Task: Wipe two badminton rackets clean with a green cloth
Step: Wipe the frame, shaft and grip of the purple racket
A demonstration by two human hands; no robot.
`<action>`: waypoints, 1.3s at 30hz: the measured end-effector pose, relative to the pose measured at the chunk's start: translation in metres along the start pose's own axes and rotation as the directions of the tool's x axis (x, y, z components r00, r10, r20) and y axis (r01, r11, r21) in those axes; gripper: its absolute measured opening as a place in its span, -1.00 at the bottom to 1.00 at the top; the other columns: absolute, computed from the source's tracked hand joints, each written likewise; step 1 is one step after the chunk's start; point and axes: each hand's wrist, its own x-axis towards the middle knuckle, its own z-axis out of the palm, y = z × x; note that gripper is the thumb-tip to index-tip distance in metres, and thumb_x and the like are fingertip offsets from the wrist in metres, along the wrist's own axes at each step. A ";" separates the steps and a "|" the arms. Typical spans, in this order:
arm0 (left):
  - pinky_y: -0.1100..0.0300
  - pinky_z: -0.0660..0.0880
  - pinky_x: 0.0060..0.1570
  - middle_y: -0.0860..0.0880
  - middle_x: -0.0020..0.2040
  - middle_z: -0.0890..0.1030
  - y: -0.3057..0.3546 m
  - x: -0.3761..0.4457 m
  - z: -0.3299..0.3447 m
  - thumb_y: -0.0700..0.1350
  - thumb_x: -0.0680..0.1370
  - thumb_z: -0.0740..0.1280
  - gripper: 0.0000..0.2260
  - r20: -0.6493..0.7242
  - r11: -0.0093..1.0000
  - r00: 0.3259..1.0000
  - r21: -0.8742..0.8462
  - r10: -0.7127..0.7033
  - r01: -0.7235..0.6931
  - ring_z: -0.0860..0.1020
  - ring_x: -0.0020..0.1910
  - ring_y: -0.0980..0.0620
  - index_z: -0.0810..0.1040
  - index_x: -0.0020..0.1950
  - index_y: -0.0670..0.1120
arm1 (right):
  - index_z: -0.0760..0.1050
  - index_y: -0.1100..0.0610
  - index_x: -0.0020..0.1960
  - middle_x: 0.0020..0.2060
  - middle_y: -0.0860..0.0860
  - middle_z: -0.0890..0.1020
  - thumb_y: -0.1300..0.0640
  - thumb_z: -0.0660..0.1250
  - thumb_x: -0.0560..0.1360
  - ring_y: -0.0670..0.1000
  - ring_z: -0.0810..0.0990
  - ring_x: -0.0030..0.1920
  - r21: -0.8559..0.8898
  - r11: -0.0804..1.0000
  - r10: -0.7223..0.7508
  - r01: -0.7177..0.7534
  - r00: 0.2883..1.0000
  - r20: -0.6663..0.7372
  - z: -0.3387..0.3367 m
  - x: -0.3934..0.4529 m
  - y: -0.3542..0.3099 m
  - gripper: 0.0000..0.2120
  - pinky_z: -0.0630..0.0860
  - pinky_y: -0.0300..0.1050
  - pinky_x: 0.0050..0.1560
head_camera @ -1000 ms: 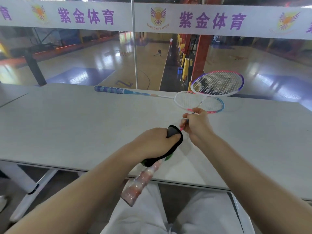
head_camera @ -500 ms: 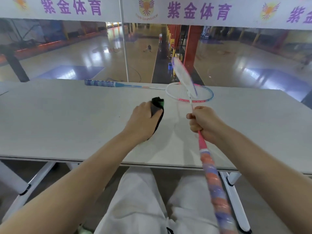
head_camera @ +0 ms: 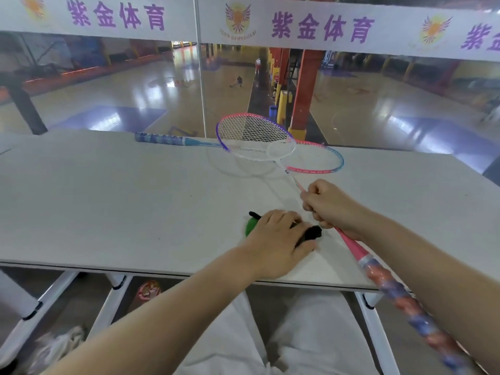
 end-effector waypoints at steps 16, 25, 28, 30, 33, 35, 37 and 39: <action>0.05 0.39 0.14 -0.03 0.20 0.46 -0.180 -0.038 -0.043 0.09 0.54 0.36 -0.60 -0.124 0.853 0.845 -0.109 -0.520 0.510 0.43 0.18 -0.08 0.42 0.29 -0.05 | 0.29 0.05 -0.13 -0.24 0.00 0.61 0.03 0.18 0.62 -0.01 0.40 -0.32 -0.317 0.939 -0.115 0.129 0.991 0.064 0.015 0.032 0.019 -0.81 0.37 -0.11 -0.29; 0.04 0.41 0.01 -0.02 0.03 0.49 -0.215 -0.059 -0.047 0.02 0.49 0.45 -0.77 -0.234 0.738 0.700 -0.197 -0.674 0.645 0.39 0.09 -0.09 0.55 0.03 -0.07 | 0.42 -0.10 -0.02 -0.23 -0.08 0.64 -0.06 0.23 0.60 -0.03 0.53 -0.28 -0.295 0.948 -0.101 0.122 0.991 0.087 0.006 0.052 0.034 -0.93 0.44 -0.12 -0.25; 0.01 0.42 0.05 -0.09 0.08 0.45 -0.222 -0.058 -0.051 0.02 0.51 0.43 -0.75 -0.229 0.677 0.637 -0.214 -0.736 0.705 0.43 0.10 -0.13 0.57 0.09 -0.09 | 0.48 -0.08 -0.06 -0.26 -0.10 0.65 -0.08 0.24 0.59 -0.04 0.53 -0.30 -0.338 0.929 -0.121 0.149 0.987 0.103 0.005 0.057 0.037 -0.88 0.45 -0.09 -0.24; 0.05 0.40 -0.05 -0.06 -0.01 0.47 -0.227 -0.059 -0.055 0.04 0.51 0.42 -0.75 -0.240 0.680 0.637 -0.232 -0.733 0.695 0.47 -0.01 -0.12 0.59 0.08 -0.09 | 0.49 -0.07 -0.08 -0.26 -0.12 0.64 -0.08 0.25 0.59 -0.06 0.53 -0.29 -0.357 0.919 -0.130 0.164 0.984 0.119 0.005 0.059 0.037 -0.87 0.44 -0.12 -0.24; 0.10 0.34 -0.14 -0.05 -0.09 0.55 -0.234 -0.064 -0.064 0.09 0.52 0.40 -0.75 -0.255 0.639 0.586 -0.301 -0.770 0.708 0.47 -0.12 -0.06 0.61 0.04 -0.08 | 0.51 -0.06 -0.10 -0.34 -0.15 0.60 -0.07 0.26 0.59 -0.11 0.49 -0.33 -0.361 0.916 -0.135 0.175 0.982 0.135 0.003 0.062 0.039 -0.86 0.39 -0.17 -0.28; 0.12 0.34 -0.13 -0.02 -0.09 0.58 -0.238 -0.067 -0.074 0.12 0.53 0.37 -0.76 -0.236 0.548 0.496 -0.410 -0.836 0.729 0.49 -0.11 -0.05 0.60 0.02 -0.04 | 0.51 -0.06 -0.12 -0.39 -0.22 0.59 -0.06 0.26 0.58 -0.12 0.47 -0.37 -0.370 0.911 -0.137 0.181 0.980 0.141 0.000 0.064 0.040 -0.86 0.37 -0.19 -0.30; 0.11 0.35 -0.16 -0.01 -0.12 0.60 -0.240 -0.068 -0.082 0.15 0.54 0.35 -0.73 -0.216 0.470 0.424 -0.532 -0.879 0.704 0.54 -0.11 -0.09 0.59 0.00 -0.04 | 0.51 -0.07 -0.13 -0.41 -0.27 0.57 -0.06 0.26 0.58 -0.12 0.45 -0.39 -0.382 0.903 -0.146 0.195 0.977 0.152 -0.002 0.065 0.041 -0.85 0.38 -0.17 -0.31; 0.10 0.39 -0.18 -0.03 -0.14 0.61 -0.237 -0.065 -0.090 0.15 0.55 0.32 -0.71 -0.194 0.419 0.395 -0.652 -0.898 0.632 0.57 -0.10 -0.12 0.61 0.01 -0.07 | 0.51 -0.09 -0.14 -0.39 -0.21 0.60 -0.07 0.26 0.58 -0.11 0.47 -0.39 -0.385 0.898 -0.156 0.211 0.973 0.170 -0.005 0.064 0.040 -0.84 0.42 -0.13 -0.29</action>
